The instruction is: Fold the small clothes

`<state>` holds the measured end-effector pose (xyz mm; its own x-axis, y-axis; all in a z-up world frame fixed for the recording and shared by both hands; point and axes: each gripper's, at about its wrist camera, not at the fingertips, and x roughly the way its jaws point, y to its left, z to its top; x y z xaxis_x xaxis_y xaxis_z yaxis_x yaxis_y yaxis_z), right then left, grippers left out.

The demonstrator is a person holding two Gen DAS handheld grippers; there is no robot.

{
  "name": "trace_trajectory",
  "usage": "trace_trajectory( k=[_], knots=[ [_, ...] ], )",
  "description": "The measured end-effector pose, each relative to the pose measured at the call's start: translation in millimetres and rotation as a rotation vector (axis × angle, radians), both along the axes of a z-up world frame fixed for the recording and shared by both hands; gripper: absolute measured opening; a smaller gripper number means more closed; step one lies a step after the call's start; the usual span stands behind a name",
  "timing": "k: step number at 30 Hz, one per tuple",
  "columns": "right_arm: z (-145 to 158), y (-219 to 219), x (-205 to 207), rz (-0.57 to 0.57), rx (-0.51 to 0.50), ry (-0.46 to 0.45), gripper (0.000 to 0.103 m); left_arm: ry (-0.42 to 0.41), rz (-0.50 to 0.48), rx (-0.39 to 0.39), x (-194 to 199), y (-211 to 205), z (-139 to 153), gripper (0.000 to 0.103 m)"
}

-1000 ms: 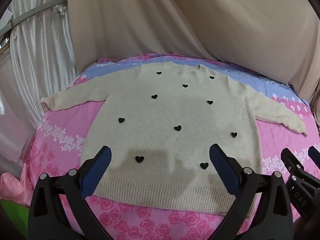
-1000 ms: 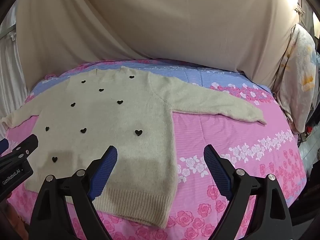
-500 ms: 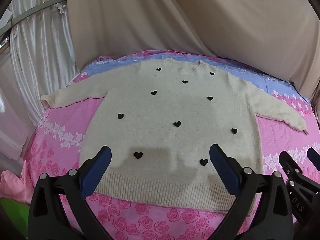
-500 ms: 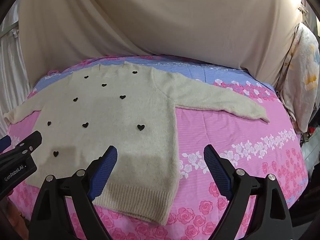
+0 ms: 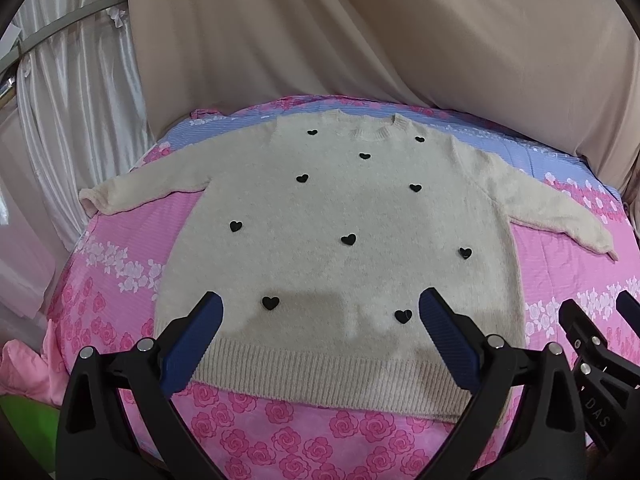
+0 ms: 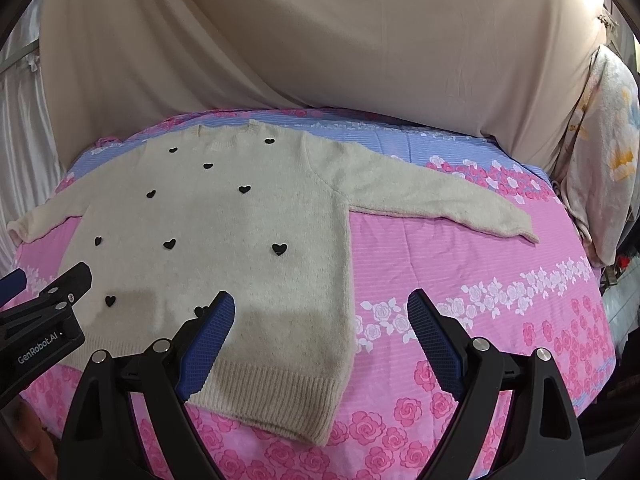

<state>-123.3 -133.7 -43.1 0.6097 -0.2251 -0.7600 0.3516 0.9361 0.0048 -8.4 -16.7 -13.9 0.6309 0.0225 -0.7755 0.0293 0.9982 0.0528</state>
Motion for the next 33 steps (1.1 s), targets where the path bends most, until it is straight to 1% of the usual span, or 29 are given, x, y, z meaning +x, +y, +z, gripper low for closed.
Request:
trace_trajectory(
  k=[19,25,33],
  knots=[
    [-5.0,-1.0,-4.8,0.005,0.003,0.001,0.086,0.007,-0.002,0.013,1.1,-4.0,0.5,0.096],
    [-7.0,2.8,-2.3,0.006,0.009,0.010,0.086,0.011,0.000,0.019,2.4,-6.1,-0.8,0.096],
    [-6.8,-3.7,3.5,0.009,0.016,0.015,0.086,0.009,-0.003,0.018,3.1,-8.0,-2.5,0.096]
  ],
)
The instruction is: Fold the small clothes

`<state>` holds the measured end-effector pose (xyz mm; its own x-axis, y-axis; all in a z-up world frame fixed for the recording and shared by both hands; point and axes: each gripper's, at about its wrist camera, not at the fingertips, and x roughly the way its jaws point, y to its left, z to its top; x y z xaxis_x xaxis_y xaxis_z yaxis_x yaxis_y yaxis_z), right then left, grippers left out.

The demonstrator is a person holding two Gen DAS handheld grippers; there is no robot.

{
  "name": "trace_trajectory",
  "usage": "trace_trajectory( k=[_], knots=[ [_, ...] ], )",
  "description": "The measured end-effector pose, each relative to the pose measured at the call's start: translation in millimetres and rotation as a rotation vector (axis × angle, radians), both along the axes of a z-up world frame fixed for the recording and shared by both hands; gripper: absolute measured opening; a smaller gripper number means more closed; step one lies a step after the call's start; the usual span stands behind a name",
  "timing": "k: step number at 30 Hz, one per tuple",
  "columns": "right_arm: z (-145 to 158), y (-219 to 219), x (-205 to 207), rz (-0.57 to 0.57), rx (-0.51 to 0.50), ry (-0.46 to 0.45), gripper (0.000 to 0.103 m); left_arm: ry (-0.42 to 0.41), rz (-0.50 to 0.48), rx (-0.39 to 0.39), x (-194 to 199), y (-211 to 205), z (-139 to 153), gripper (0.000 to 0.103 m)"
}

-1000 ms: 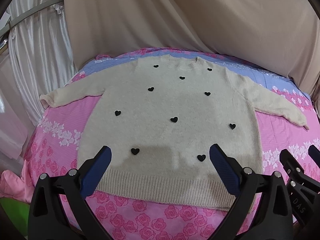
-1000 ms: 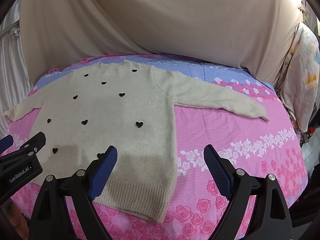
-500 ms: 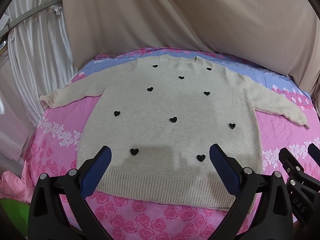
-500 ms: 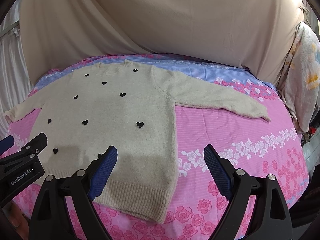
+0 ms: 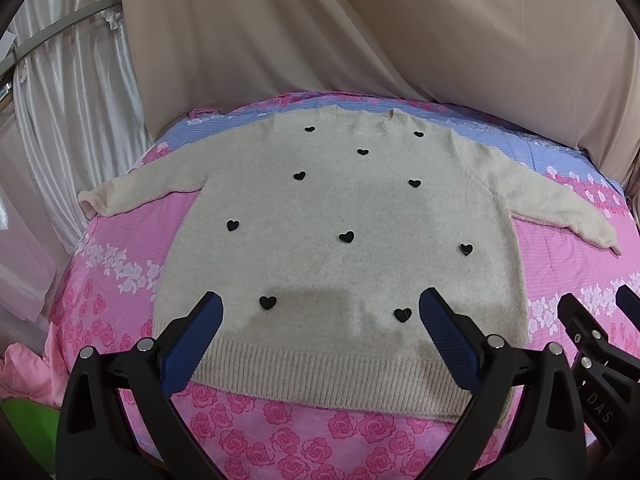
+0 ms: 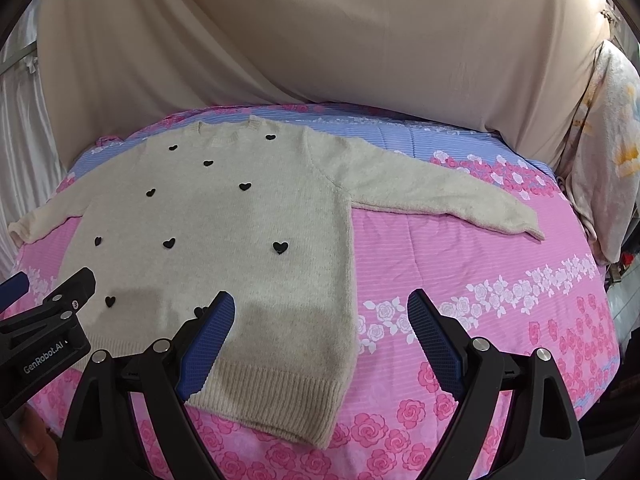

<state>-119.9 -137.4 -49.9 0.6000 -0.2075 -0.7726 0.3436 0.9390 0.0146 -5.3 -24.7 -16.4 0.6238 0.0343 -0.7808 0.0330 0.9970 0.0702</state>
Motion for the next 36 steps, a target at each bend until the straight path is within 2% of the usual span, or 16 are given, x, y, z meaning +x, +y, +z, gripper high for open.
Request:
trace_trajectory(
  k=[30,34,36],
  knots=[
    [-9,-14,15,0.014,0.037,0.029,0.086,0.021,-0.002,0.011,13,-8,-5,0.096],
    [-28,-49,24,-0.013,0.129,0.043,0.086,0.048,0.009,-0.017,21,-9,-11,0.096],
    [-47,-95,27,-0.108,0.186,0.067,0.086,0.077,0.024,-0.054,26,-5,-14,0.096]
  ],
)
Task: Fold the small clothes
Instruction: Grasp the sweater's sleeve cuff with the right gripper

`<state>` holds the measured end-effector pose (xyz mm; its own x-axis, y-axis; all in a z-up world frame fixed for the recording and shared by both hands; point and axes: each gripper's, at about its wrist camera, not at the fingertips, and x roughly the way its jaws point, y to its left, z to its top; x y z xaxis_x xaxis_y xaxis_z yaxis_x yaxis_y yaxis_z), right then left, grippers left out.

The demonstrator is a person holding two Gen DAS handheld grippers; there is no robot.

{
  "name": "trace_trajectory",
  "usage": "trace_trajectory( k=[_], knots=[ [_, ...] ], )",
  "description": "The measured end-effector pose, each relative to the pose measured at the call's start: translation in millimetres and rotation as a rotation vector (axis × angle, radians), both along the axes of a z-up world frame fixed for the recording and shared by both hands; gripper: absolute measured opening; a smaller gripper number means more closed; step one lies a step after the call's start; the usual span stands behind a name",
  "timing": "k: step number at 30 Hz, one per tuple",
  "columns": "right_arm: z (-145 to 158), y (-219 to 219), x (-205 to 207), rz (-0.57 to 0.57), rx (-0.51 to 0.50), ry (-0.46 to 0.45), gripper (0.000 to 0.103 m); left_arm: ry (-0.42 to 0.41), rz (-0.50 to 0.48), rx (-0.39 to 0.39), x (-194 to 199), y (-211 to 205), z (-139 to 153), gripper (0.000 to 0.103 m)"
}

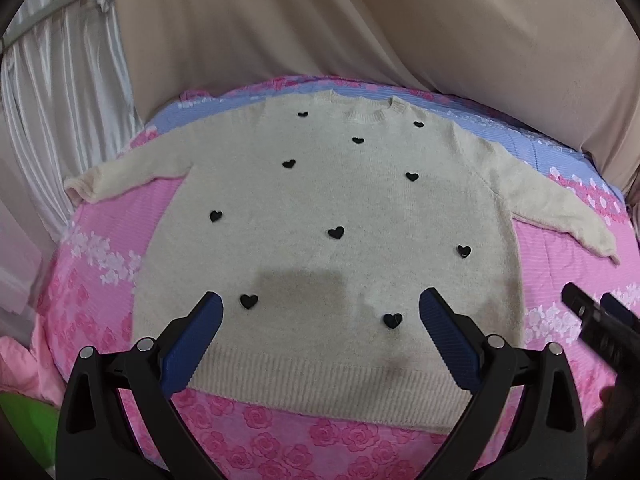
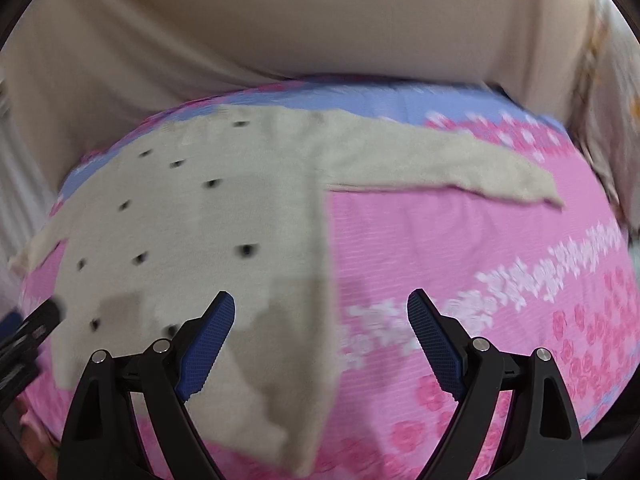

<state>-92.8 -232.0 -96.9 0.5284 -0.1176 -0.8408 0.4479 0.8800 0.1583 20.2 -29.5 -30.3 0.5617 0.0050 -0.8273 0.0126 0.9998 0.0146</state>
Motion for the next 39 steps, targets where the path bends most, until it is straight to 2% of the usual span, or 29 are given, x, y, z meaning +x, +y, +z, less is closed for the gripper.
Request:
trace_trajectory(
  k=[3,5,7,11,12,14,15,18,19,20,22,24,27,30,33,35,39],
  knots=[
    [-30,-89,-6,-0.175,0.134,0.000,0.084,0.019,0.041,-0.024,4,6,-2,0.096],
    [-51,-167,-15,-0.328,0.246,-0.034,0.076,0.018,0.067,-0.019,4,6,-2,0.096],
    [-68,-232,-23,-0.446,0.314,-0.069,0.075,0.020,0.091,-0.006,5,6,-2,0.096],
    [-98,-323,-24,-0.592,0.368,-0.086,0.070,0.032,0.132,0.023,7,6,-2,0.096],
    [-104,-336,-23,-0.612,0.372,-0.086,0.069,0.033,0.142,0.033,7,6,-1,0.097],
    [-119,-361,-16,-0.630,0.396,-0.087,0.059,0.033,0.157,0.051,8,7,1,0.097],
    [-129,-369,-11,-0.633,0.409,-0.069,0.059,0.033,0.165,0.061,8,7,1,0.097],
    [-128,-375,0,-0.632,0.362,-0.089,0.056,0.046,0.178,0.083,11,6,0,0.097],
    [-127,-376,3,-0.627,0.347,-0.100,0.037,0.050,0.177,0.087,12,5,-1,0.097],
    [-128,-378,7,-0.602,0.374,-0.120,0.007,0.055,0.174,0.091,14,4,-2,0.097],
    [-128,-378,12,-0.585,0.402,-0.135,0.008,0.066,0.160,0.098,17,0,-4,0.097],
    [-116,-375,11,-0.574,0.407,-0.195,0.008,0.066,0.142,0.101,18,-3,-5,0.097],
    [-77,-367,16,-0.529,0.421,-0.310,0.008,0.056,0.113,0.086,21,-6,-4,0.097],
    [-21,-346,43,-0.416,0.438,-0.418,0.008,0.057,0.083,0.053,27,-9,-6,0.097],
    [44,-305,87,-0.240,0.436,-0.493,0.008,0.052,0.055,0.018,31,-10,-6,0.097],
    [77,-270,116,-0.132,0.437,-0.518,0.008,0.046,0.040,-0.002,32,-9,-6,0.097],
    [125,-178,179,0.085,0.445,-0.531,0.008,0.045,0.043,-0.055,35,9,-7,0.097]
  ],
)
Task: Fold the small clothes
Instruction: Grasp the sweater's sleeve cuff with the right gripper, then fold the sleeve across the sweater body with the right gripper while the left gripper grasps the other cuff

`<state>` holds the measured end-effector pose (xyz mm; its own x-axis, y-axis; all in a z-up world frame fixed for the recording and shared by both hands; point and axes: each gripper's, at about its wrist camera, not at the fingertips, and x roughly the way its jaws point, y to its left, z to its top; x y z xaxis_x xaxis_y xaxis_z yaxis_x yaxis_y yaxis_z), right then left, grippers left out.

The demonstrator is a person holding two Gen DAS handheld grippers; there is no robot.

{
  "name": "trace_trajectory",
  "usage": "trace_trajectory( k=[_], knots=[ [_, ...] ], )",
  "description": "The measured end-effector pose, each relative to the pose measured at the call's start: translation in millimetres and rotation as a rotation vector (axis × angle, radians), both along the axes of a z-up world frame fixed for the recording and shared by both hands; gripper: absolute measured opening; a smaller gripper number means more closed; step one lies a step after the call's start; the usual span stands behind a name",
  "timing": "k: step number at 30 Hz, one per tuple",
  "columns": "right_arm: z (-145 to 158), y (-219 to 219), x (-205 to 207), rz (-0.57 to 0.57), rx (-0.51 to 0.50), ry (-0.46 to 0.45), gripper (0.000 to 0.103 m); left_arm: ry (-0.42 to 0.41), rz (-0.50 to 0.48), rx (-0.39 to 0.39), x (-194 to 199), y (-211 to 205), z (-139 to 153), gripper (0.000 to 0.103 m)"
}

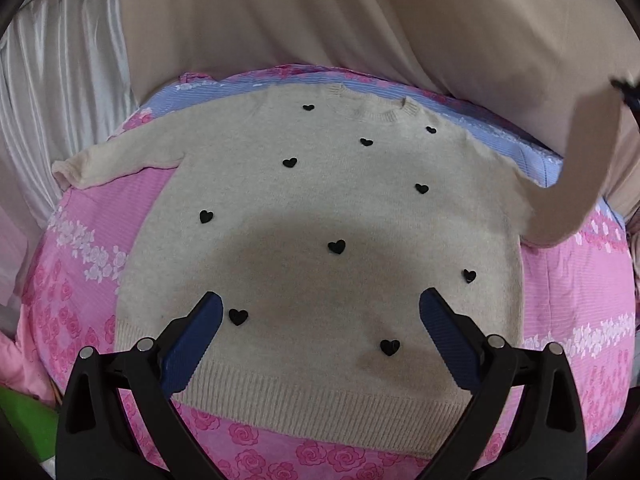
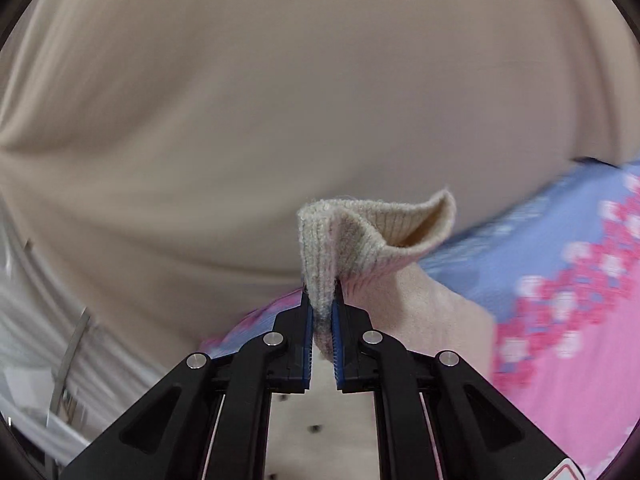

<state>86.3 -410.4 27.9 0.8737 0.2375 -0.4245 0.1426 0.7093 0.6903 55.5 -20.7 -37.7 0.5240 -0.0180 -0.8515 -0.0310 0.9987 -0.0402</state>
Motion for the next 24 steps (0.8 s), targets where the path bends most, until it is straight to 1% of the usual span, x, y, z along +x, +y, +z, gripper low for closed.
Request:
trace_trajectory(
  k=[2,4,6,8,11,12,13,14,16,17,19,20,21,22,23,24],
  knots=[
    [13,51,33,0.093,-0.012,-0.016,0.008,0.001,0.014,-0.020,2,14,-2,0.097],
    [16,101,66,0.172,-0.032,-0.011,0.008,0.002,0.030,-0.039,4,31,-4,0.097],
    [10,147,93,0.232,-0.049,0.012,0.008,0.002,0.051,-0.056,7,52,-8,0.097],
    [-6,195,117,0.290,-0.047,0.052,0.008,0.001,0.072,-0.074,11,73,-10,0.097],
    [-47,264,152,0.372,-0.052,0.134,0.008,-0.008,0.095,-0.088,20,106,-15,0.097],
    [-60,288,150,0.395,-0.059,0.157,0.008,-0.007,0.102,-0.085,26,117,-17,0.097],
    [-77,312,161,0.425,-0.075,0.190,0.008,-0.008,0.103,-0.089,32,127,-20,0.097],
    [-94,333,170,0.456,-0.099,0.221,0.010,-0.008,0.100,-0.097,40,136,-23,0.097],
    [-125,366,184,0.514,-0.143,0.282,0.019,0.001,0.085,-0.124,58,151,-32,0.097],
    [-145,383,192,0.542,-0.190,0.346,0.022,0.011,0.069,-0.143,70,157,-37,0.097],
    [-165,400,193,0.548,-0.294,0.450,0.022,0.030,0.039,-0.160,90,164,-45,0.097],
    [-161,402,189,0.539,-0.310,0.456,0.022,0.034,0.013,-0.170,104,164,-49,0.097],
    [-153,393,177,0.517,-0.299,0.419,0.022,0.030,0.007,-0.169,113,166,-52,0.097],
    [-141,375,158,0.466,-0.285,0.371,0.033,0.019,-0.001,-0.188,125,165,-54,0.097],
    [-131,363,143,0.418,-0.278,0.340,0.052,0.015,-0.011,-0.215,134,165,-57,0.097],
    [-121,337,119,0.334,-0.276,0.308,0.058,0.035,-0.005,-0.252,151,164,-64,0.097]
  ],
)
